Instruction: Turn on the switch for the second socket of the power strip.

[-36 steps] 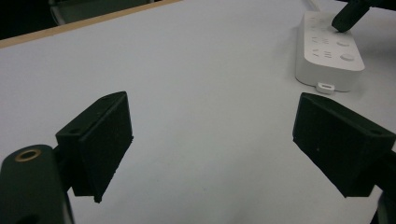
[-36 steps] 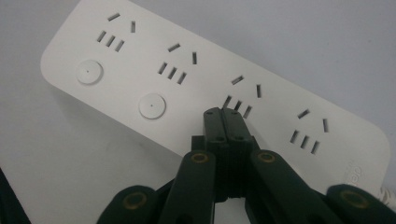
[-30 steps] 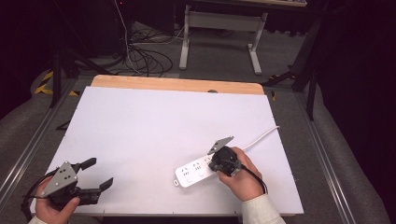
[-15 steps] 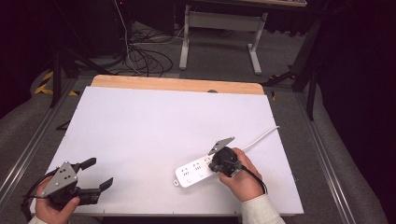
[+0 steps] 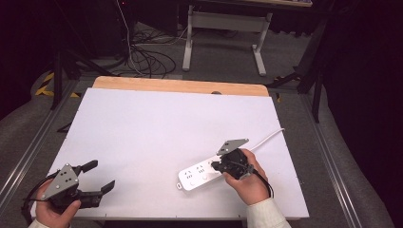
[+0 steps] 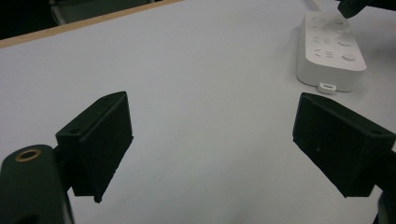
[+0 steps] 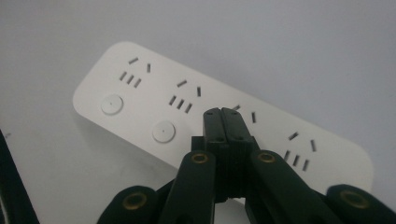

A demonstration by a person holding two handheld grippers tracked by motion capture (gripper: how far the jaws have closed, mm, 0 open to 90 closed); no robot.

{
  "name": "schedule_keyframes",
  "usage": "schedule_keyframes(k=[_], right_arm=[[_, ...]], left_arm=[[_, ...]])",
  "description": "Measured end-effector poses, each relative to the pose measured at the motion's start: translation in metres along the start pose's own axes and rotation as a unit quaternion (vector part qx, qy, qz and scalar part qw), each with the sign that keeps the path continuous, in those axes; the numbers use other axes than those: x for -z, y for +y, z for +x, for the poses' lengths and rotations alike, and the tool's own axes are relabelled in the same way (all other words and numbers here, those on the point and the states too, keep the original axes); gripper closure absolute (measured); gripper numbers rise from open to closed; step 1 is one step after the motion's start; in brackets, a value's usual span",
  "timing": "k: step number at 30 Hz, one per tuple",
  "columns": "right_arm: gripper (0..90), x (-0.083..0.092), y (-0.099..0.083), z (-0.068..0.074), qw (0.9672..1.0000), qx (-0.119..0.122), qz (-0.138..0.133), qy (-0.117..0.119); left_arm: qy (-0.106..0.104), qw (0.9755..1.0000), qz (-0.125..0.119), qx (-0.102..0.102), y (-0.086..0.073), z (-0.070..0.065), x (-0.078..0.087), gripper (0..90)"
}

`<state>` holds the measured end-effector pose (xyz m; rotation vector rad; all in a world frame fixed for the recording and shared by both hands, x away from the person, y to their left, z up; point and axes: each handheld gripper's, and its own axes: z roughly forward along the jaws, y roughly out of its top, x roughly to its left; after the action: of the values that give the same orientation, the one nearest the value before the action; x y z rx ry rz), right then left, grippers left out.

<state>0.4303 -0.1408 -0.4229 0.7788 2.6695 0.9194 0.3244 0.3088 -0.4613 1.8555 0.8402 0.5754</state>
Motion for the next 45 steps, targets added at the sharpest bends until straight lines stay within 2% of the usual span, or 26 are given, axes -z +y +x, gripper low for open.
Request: schedule_keyframes(k=[8, 13, 18, 25, 34, 38, 45], right_arm=[[90.0, 0.015, 0.004, 0.006, 0.9993, 0.013, -0.032, -0.013], [90.0, 0.024, 0.007, 0.008, 0.9975, 0.025, -0.065, -0.008], [90.0, 0.032, 0.007, 0.009, 0.9955, 0.025, -0.090, -0.015], [90.0, 0.038, 0.008, 0.011, 0.9941, 0.027, -0.103, -0.022], [90.0, 0.041, 0.008, 0.012, 0.9926, 0.032, -0.116, -0.016], [74.1, 0.045, 0.008, 0.011, 0.9911, 0.027, -0.130, -0.011], [40.2, 0.056, 0.006, 0.010, 0.9863, 0.024, -0.158, -0.039]], left_arm=[[0.000, 1.0000, -0.001, -0.001, 0.000, -0.001, 0.000, 12.7], [0.000, 1.0000, 0.000, -0.004, 0.000, 0.000, 0.000, 12.7], [0.000, 1.0000, -0.001, -0.002, 0.000, -0.001, 0.000, 12.7], [0.000, 1.0000, 0.000, -0.002, 0.000, -0.001, -0.001, 12.6], [-0.001, 1.0000, -0.001, -0.002, 0.000, -0.001, -0.001, 12.6], [-0.002, 1.0000, 0.000, -0.001, 0.000, -0.001, -0.001, 12.6], [-0.002, 1.0000, -0.001, -0.004, 0.000, -0.001, -0.001, 12.5]])
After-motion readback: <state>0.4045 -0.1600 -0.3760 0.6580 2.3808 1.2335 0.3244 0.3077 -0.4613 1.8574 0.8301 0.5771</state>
